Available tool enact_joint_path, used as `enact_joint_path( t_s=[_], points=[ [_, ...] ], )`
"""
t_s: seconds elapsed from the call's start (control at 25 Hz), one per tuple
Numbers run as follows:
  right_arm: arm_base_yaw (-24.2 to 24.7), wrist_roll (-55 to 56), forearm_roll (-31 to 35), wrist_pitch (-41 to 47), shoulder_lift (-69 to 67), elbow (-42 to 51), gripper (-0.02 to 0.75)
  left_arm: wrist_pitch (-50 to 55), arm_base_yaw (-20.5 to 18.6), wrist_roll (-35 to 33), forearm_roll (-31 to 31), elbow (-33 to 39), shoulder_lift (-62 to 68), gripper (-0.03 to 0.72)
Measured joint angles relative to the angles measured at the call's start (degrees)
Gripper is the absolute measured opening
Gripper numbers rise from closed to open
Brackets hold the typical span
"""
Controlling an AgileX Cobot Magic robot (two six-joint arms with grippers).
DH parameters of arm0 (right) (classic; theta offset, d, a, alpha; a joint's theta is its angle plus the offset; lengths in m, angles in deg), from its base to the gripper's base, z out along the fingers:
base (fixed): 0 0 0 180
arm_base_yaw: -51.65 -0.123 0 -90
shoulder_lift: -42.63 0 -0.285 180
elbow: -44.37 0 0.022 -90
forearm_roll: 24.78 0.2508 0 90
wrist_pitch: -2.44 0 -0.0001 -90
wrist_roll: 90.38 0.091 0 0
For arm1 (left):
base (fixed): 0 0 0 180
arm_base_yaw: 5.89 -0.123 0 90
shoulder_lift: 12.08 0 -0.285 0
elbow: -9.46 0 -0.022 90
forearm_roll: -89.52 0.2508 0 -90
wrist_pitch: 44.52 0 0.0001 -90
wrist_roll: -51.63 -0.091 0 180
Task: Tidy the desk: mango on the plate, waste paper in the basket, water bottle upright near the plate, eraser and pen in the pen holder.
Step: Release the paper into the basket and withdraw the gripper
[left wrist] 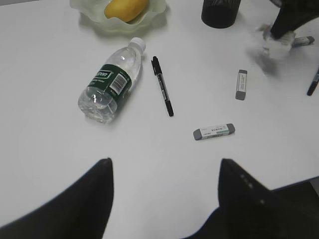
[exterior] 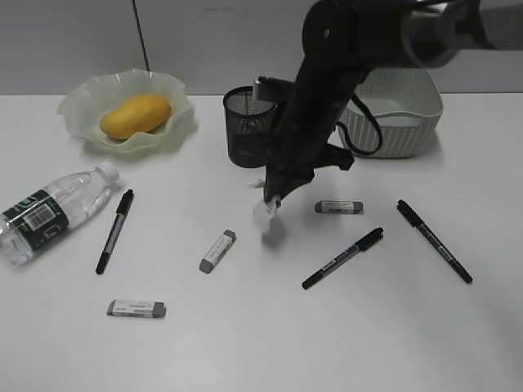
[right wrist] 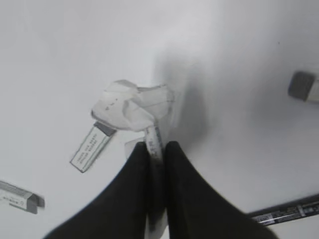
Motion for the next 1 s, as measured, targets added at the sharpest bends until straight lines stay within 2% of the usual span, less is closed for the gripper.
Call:
enact_joint_path(
  t_s=[0.28, 0.56, 0.76, 1.0],
  points=[
    [1.69, -0.92, -6.75, 9.95, 1.16, -13.69, 0.082, 0.00, 0.00, 0.00, 0.00, 0.00, 0.00, 0.501],
    [9.93, -2.12, -10.81, 14.01, 1.16, -22.35, 0.081, 0.00, 0.00, 0.00, 0.00, 0.00, 0.00, 0.501],
    [16.84, -2.12, -13.96, 10.89, 1.16, -23.09, 0.081, 0.00, 0.00, 0.00, 0.00, 0.00, 0.00, 0.501],
    [21.47, -2.12, -16.15, 0.10, 1.16, -23.09, 0.081, 0.00, 0.00, 0.00, 0.00, 0.00, 0.00, 0.501]
  ],
)
